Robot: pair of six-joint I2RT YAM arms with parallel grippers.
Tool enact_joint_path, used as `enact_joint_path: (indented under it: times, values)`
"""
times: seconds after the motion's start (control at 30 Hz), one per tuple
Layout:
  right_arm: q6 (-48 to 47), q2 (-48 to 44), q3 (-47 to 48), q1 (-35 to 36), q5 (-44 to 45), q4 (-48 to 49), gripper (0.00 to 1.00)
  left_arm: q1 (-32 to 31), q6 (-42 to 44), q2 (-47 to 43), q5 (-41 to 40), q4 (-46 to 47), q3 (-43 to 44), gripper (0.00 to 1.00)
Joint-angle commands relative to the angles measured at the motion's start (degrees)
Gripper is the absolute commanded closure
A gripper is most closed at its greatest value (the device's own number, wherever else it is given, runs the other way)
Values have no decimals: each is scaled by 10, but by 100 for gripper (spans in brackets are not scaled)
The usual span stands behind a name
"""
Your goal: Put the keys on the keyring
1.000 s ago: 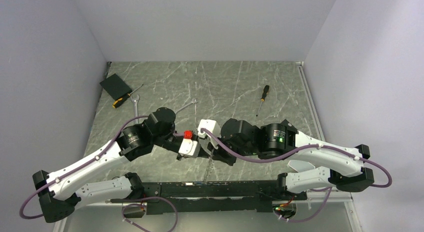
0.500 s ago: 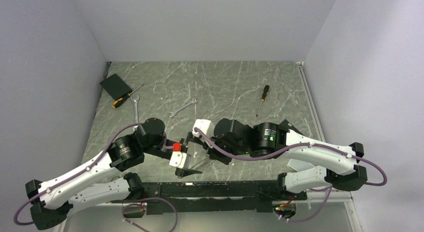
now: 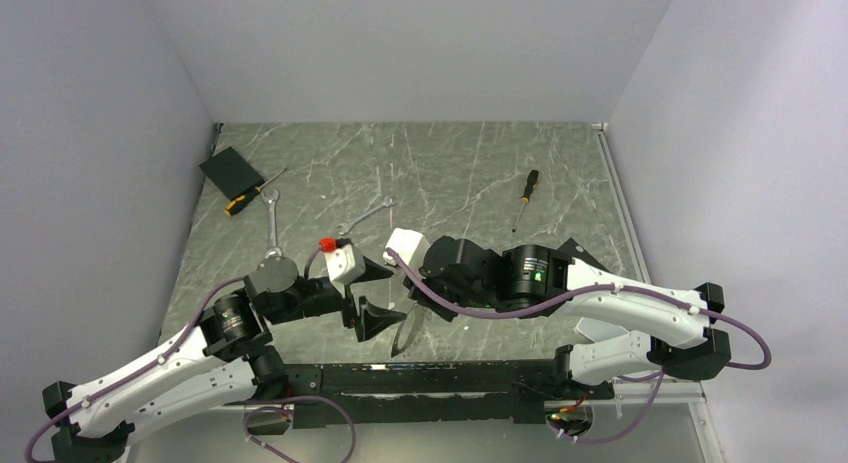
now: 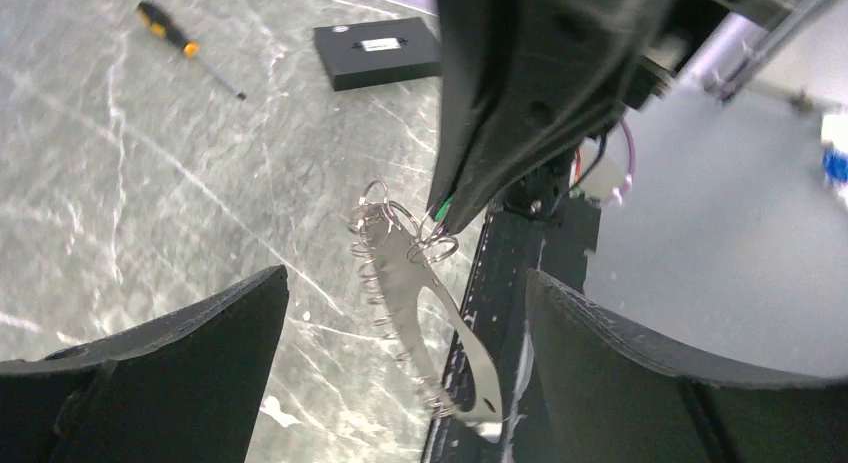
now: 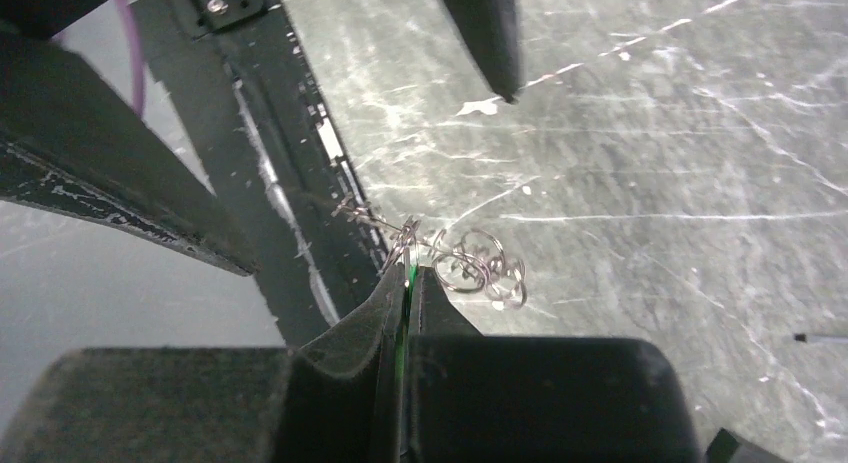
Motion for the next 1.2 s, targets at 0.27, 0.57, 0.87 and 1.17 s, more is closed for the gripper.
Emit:
enact_joint_path:
  times: [0.27,0.57,0.87,1.17]
  values:
    - [51,-10,-3,0,123,66,100,-2,-298,-8,-166,133,-71,21]
    - [60,4,16,-1,126,65,100,-2,-269,104,-121,218,-45,30]
    - [63,-4,10,-1,119,72,100,-2,-256,120,-92,277,-60,48]
    - [64,-5,8,-1,99,76,100,-2,-174,110,-29,309,-71,79]
